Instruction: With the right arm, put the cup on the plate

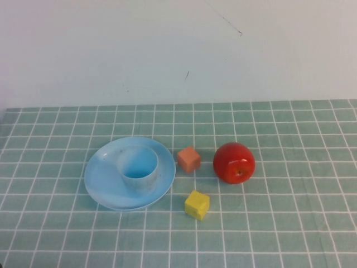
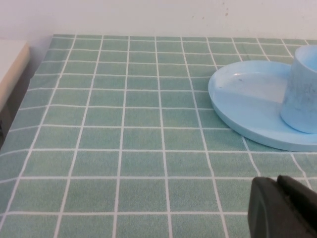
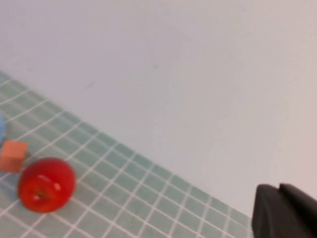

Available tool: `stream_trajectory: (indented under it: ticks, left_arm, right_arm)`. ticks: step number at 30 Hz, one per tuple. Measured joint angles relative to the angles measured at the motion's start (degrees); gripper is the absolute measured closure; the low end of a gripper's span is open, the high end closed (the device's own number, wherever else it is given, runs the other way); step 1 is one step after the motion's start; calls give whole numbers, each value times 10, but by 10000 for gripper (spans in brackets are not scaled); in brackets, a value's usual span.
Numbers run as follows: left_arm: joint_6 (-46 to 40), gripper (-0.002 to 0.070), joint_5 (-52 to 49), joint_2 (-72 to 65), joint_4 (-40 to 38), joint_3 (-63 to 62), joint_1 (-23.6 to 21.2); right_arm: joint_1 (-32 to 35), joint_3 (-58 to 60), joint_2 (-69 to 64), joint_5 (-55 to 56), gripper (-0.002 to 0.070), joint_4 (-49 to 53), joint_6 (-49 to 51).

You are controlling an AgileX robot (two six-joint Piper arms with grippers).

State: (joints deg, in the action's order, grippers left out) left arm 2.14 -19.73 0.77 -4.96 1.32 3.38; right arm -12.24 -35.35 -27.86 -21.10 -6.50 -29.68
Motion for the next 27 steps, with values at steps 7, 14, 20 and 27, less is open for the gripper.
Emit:
stream_trajectory:
  ticks: [7, 14, 20, 27]
  left_arm:
    - [0, 678, 0, 0, 0, 0, 0]
    - [0, 678, 0, 0, 0, 0, 0]
    - [0, 678, 0, 0, 0, 0, 0]
    - [0, 678, 0, 0, -1, 0, 0]
  right_arm:
    - [179, 154, 203, 19, 678, -19, 0]
    - [252, 298, 281, -4, 678, -19, 0]
    - [254, 367, 286, -11, 678, -18, 66]
    - [239, 367, 286, -11, 678, -16, 151]
